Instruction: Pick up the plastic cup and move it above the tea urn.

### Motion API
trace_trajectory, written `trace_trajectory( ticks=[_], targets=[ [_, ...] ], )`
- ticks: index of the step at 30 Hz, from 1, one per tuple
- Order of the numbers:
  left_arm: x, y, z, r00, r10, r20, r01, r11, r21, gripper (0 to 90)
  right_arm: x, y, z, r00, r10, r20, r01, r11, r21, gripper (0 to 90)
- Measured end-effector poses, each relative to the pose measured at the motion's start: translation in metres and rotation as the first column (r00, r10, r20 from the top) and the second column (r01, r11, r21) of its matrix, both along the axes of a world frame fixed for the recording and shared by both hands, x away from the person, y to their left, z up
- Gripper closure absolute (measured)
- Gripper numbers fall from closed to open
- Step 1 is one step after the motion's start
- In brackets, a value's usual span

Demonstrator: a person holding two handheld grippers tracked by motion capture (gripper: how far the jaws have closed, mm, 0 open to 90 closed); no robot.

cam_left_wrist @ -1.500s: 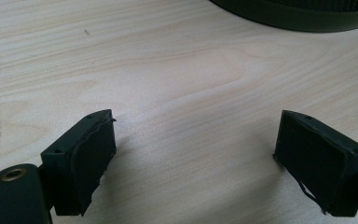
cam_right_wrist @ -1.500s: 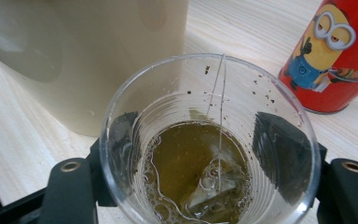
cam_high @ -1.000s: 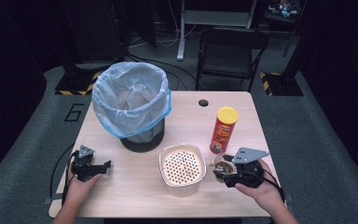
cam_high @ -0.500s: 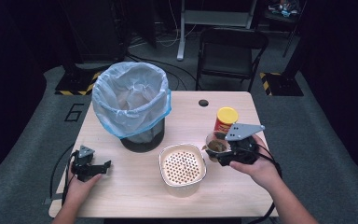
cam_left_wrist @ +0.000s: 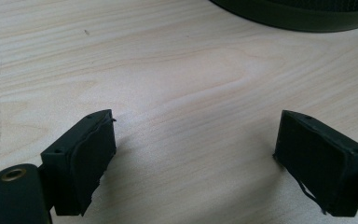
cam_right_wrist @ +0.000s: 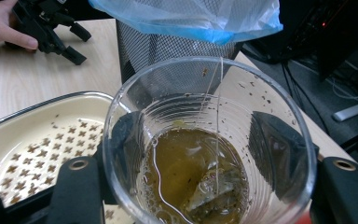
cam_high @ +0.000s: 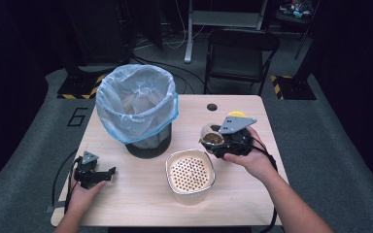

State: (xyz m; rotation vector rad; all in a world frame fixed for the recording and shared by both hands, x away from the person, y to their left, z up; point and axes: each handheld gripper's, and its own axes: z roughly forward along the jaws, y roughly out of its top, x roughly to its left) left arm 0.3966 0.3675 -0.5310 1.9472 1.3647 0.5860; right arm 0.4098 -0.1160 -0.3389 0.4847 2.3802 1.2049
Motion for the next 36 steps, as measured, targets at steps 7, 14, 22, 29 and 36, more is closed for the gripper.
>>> trace_trajectory(
  ticks=[7, 14, 22, 29, 36],
  targets=[
    [0.0, 0.0, 0.0, 1.0, -0.001, -0.001, 0.001, 1.0, 0.001, 12.1, 0.008, 0.017, -0.005, 0.9981, 0.025, 0.056, -0.021, 0.998, -0.057, 35.2],
    [0.0, 0.0, 0.0, 1.0, 0.0, 0.0, 0.0, 1.0, 0.0, 12.2, 0.01, 0.027, -0.012, 0.9909, 0.043, 0.127, -0.03, 0.995, -0.098, 35.1],
    [0.0, 0.0, 0.0, 1.0, -0.003, 0.001, 0.003, 1.0, 0.001, 12.1, 0.013, 0.031, -0.017, 0.9818, 0.063, 0.179, -0.046, 0.994, -0.1, 34.8],
    [0.0, 0.0, 0.0, 1.0, -0.003, 0.001, 0.003, 1.0, 0.0, 12.2, 0.015, 0.035, -0.019, 0.978, 0.086, 0.19, -0.072, 0.994, -0.08, 34.8],
    [-0.001, 0.0, 0.0, 1.0, -0.006, 0.001, 0.006, 1.0, -0.001, 12.2, 0.017, 0.04, -0.019, 0.9714, 0.118, 0.206, -0.113, 0.993, -0.038, 35.0]
  ],
)
